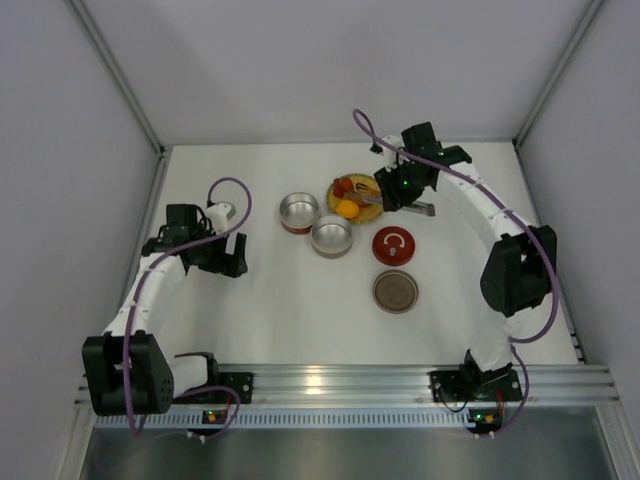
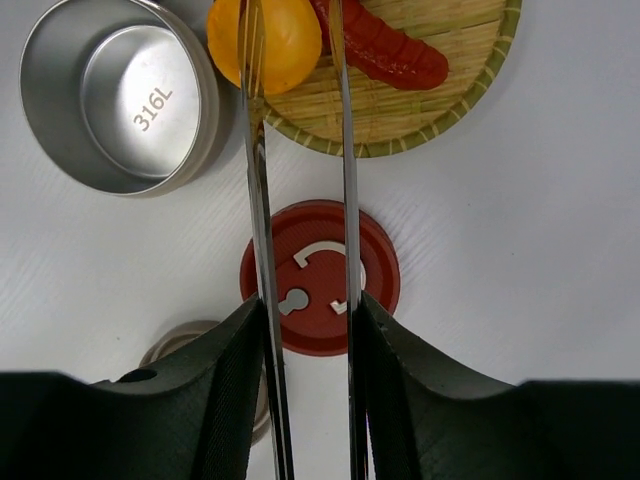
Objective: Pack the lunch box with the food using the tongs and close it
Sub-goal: Pick up the fake food from the plate.
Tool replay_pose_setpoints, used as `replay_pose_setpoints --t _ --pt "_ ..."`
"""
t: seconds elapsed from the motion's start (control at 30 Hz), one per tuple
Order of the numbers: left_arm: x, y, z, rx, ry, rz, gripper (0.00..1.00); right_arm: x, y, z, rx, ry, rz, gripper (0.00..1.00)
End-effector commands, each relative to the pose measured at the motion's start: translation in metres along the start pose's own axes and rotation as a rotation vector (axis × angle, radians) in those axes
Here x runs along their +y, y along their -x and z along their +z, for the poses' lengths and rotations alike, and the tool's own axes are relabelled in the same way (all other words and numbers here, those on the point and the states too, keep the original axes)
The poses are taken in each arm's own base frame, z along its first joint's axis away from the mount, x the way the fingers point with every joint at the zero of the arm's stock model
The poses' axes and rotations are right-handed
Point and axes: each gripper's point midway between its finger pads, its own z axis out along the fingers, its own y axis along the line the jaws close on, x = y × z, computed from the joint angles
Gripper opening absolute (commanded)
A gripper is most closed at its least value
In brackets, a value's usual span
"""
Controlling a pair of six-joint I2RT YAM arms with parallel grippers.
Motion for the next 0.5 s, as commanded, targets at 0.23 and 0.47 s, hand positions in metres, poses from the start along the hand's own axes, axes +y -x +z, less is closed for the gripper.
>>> replay_pose_setpoints --t 0.23,0.47 --pt "0.0 0.016 -0.008 -0.05 0.006 0.025 0.98 0.017 -0.006 -0.011 -0.018 0.056 0.178 0.4" --pt "0.001 0.014 -0.01 -0.047 0.018 0.025 0.98 0.01 -0.02 -0.009 -0.008 0.115 0.302 0.37"
